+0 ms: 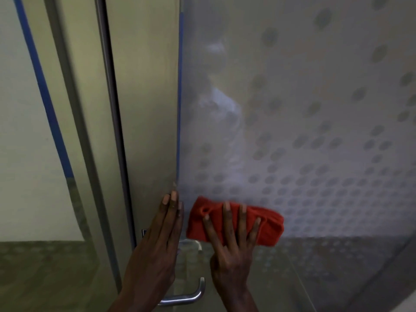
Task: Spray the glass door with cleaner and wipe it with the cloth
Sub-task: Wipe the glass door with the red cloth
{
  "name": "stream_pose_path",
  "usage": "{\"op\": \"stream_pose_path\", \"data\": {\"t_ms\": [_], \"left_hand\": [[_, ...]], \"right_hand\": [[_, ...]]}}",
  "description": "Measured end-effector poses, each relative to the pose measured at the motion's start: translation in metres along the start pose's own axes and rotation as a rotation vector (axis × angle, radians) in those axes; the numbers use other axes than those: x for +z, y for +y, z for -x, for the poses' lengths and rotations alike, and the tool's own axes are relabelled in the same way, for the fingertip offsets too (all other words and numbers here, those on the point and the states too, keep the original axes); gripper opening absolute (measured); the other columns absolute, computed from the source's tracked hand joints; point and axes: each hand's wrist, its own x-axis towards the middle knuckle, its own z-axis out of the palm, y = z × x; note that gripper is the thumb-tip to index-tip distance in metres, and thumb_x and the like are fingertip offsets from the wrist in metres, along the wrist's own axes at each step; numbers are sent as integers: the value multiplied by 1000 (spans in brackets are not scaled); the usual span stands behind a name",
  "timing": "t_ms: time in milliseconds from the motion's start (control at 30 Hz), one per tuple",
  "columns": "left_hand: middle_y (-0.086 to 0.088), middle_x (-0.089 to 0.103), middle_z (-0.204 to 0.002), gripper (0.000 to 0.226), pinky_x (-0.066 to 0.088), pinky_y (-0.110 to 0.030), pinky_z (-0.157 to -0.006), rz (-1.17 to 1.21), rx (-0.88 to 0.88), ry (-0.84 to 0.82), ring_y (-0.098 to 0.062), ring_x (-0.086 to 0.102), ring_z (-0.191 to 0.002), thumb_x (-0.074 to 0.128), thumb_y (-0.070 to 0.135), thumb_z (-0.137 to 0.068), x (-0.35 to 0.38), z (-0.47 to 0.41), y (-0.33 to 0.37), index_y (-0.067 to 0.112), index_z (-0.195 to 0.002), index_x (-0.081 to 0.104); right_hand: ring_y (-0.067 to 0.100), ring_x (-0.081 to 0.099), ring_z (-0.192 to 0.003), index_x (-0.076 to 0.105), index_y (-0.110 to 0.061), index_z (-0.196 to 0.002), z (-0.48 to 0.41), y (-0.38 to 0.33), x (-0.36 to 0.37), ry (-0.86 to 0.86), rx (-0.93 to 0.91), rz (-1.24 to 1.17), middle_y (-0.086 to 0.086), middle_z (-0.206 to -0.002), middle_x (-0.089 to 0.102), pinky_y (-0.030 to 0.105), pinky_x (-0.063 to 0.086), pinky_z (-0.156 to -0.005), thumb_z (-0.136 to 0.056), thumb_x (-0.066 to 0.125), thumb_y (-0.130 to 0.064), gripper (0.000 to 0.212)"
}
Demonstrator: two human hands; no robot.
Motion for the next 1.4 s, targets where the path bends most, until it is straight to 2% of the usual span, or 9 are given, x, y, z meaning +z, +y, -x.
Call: {"op": "stream_pose_path", "data": {"t_ms": [167,300,400,633,867,1067,1133,1233,1400], "left_hand": [[-20,9,-180,130,41,-40,-121,45,-19,84,-35,11,-168,96,6,-64,-3,3,3,-2,-168,18],[-28,8,-178,104,10,-42,-137,67,-125,201,-45,8,-167,71,39,-90,-4,8,-6,-4,-168,17],[-28,8,-178,105,5,-41,-138,72,-143,163,-46,8,-166,61,53,-93,-6,9,-15,-4,-168,14],[-24,4,-180,132,4,-36,-137,69,-179,123,-43,6,-167,95,40,-74,-11,6,-10,-1,-169,12],[-21,7,-180,134,4,-31,-137,97,-171,140,-40,8,-168,100,35,-69,-13,5,-14,-1,-168,17],[-21,6,-181,130,20,-42,-134,59,-142,155,-40,7,-168,91,-4,-61,-14,6,-12,-2,-168,17],[-20,5,-181,136,23,-43,-132,71,-162,130,-39,6,-168,98,3,-59,-15,6,-12,-1,-168,17],[-21,4,-181,142,9,-36,-135,120,-179,100,-40,6,-168,103,27,-63,-15,4,-12,0,-169,13],[-23,3,-180,141,2,-34,-137,107,-186,77,-41,4,-168,102,23,-61,-15,4,-13,-3,-168,14]], "right_hand": [[49,29,-160,49,-30,-159,56,10,12,-123,3,136,12,-178,26,81,38,-112,-64,50,-3,99],[50,22,-163,49,-26,-160,4,5,-10,-58,49,-39,14,-178,26,84,28,-117,-63,50,-8,98],[53,20,-163,53,-24,-158,-78,0,-41,69,60,-155,18,-173,31,80,18,-125,-65,49,-6,94],[50,25,-162,55,-25,-157,-198,-30,-74,257,-45,-160,16,-170,41,76,14,-127,-88,52,9,77],[45,22,-165,49,-29,-160,-60,-32,-20,14,-107,-73,11,-174,34,76,17,-128,-75,56,-7,88],[41,25,-165,57,-33,-155,36,-29,12,-162,-143,0,8,-172,39,73,27,-125,-81,52,-7,78],[41,21,-166,53,-33,-157,17,-30,6,-136,-134,-52,10,-170,41,75,31,-122,-83,51,-11,77],[46,13,-166,47,-31,-160,-50,-36,-17,-28,-60,-145,13,-173,34,77,19,-127,-85,51,-15,78],[52,20,-162,53,-28,-157,-142,-47,-46,154,-9,-175,15,-171,37,76,12,-130,-92,45,-3,70]]}}
